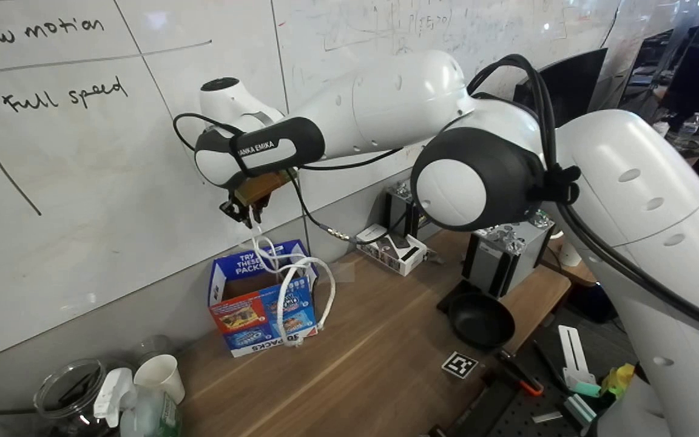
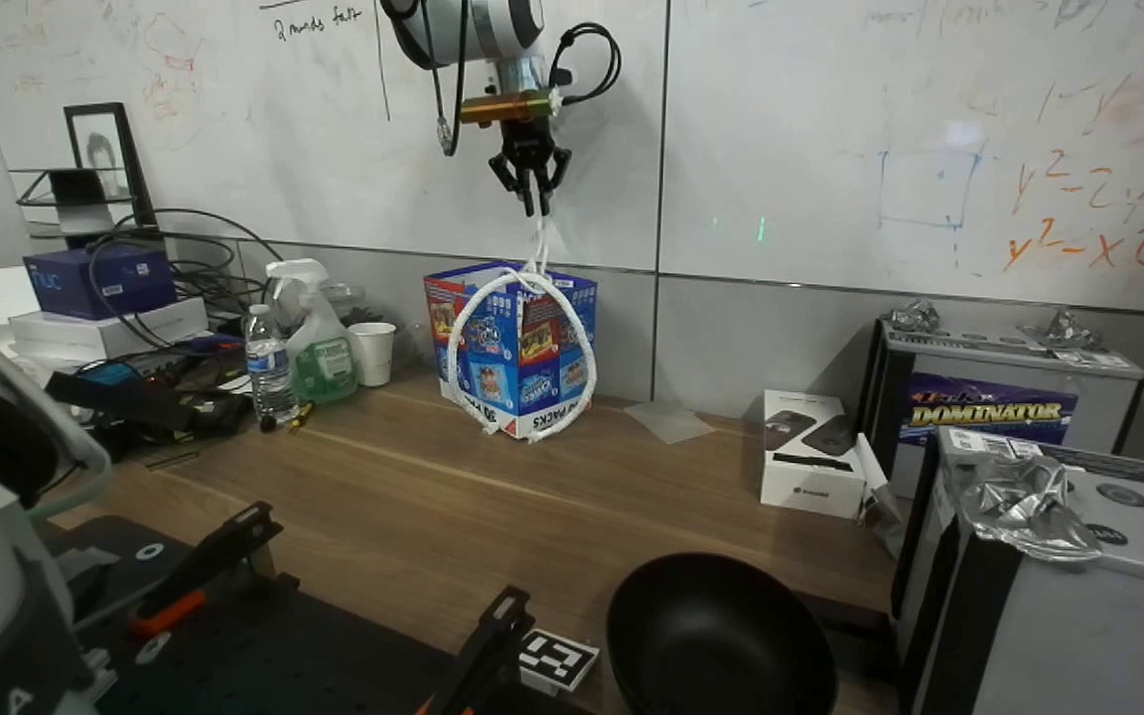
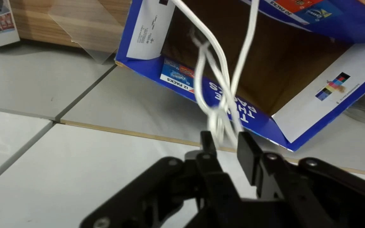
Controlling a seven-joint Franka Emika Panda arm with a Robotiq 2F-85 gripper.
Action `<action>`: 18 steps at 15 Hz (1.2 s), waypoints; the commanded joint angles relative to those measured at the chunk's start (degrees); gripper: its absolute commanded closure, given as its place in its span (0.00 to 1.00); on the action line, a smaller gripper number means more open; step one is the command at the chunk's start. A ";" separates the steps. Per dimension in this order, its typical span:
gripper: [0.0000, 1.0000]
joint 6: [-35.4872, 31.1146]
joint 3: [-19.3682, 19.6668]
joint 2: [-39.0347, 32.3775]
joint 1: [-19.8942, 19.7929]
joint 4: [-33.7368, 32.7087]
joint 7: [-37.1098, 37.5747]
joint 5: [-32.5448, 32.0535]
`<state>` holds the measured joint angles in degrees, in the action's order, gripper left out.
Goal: Put the white rope inside the blue box
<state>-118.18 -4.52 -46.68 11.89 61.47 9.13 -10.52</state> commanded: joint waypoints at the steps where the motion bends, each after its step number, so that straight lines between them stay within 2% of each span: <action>1: 0.41 3.48 0.74 -2.74 0.75 -5.50 -1.77 1.94; 5: 0.10 6.19 1.11 -2.86 1.05 -6.52 -1.85 1.73; 7: 0.00 9.74 1.65 -1.82 1.35 -6.38 -1.26 1.21; 12: 0.00 19.43 1.84 2.67 0.94 -3.99 3.62 0.49; 15: 0.00 21.10 1.59 4.98 0.63 -1.86 8.65 1.58; 18: 0.00 20.43 1.25 6.28 -0.25 0.81 16.68 4.28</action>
<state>-97.55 -3.36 -43.43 12.37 58.15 18.85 -9.32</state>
